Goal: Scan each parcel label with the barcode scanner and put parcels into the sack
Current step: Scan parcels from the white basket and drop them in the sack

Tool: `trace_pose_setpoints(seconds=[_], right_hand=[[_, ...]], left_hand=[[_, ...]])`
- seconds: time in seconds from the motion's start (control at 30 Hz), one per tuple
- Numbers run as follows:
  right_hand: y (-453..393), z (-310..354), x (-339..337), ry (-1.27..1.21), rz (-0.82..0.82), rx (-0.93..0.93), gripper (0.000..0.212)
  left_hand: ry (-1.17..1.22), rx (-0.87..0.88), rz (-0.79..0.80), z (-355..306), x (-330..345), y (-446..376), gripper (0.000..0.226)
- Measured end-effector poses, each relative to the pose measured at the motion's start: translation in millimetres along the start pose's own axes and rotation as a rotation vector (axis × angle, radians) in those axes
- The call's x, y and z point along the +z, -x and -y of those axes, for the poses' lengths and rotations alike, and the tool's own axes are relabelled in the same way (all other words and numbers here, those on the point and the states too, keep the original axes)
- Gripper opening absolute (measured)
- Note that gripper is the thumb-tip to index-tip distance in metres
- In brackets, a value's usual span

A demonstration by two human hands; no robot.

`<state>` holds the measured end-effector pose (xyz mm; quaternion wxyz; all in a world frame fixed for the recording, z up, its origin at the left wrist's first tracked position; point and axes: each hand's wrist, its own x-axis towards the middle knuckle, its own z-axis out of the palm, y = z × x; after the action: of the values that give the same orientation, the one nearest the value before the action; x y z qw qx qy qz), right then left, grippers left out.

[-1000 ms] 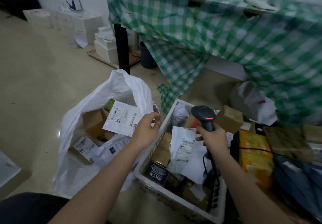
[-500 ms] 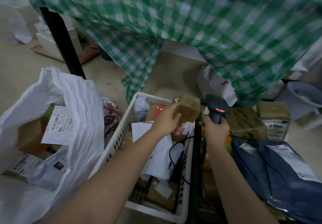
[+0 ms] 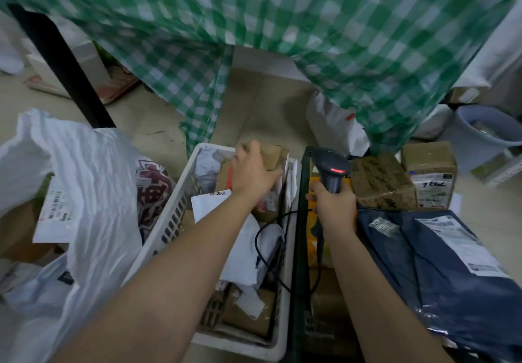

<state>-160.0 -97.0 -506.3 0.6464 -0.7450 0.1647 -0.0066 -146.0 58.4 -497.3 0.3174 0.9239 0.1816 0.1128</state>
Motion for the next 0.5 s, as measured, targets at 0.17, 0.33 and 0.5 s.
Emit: trace_pose_setpoints(seconds=[0.17, 0.33, 0.5], right_hand=[[27.6, 0.2, 3.1, 0.024, 0.135, -0.008, 0.005], [67.4, 18.0, 21.8, 0.037, 0.190, -0.088, 0.012], [121.0, 16.8, 49.3, 0.102, 0.327, -0.112, 0.016]], left_hand=[[0.571, -0.091, -0.066, 52.2, -67.8, 26.3, 0.047], [0.811, -0.198, -0.156, 94.5, -141.3, 83.1, 0.039], [0.894, -0.291, -0.253, 132.9, -189.9, 147.8, 0.030]])
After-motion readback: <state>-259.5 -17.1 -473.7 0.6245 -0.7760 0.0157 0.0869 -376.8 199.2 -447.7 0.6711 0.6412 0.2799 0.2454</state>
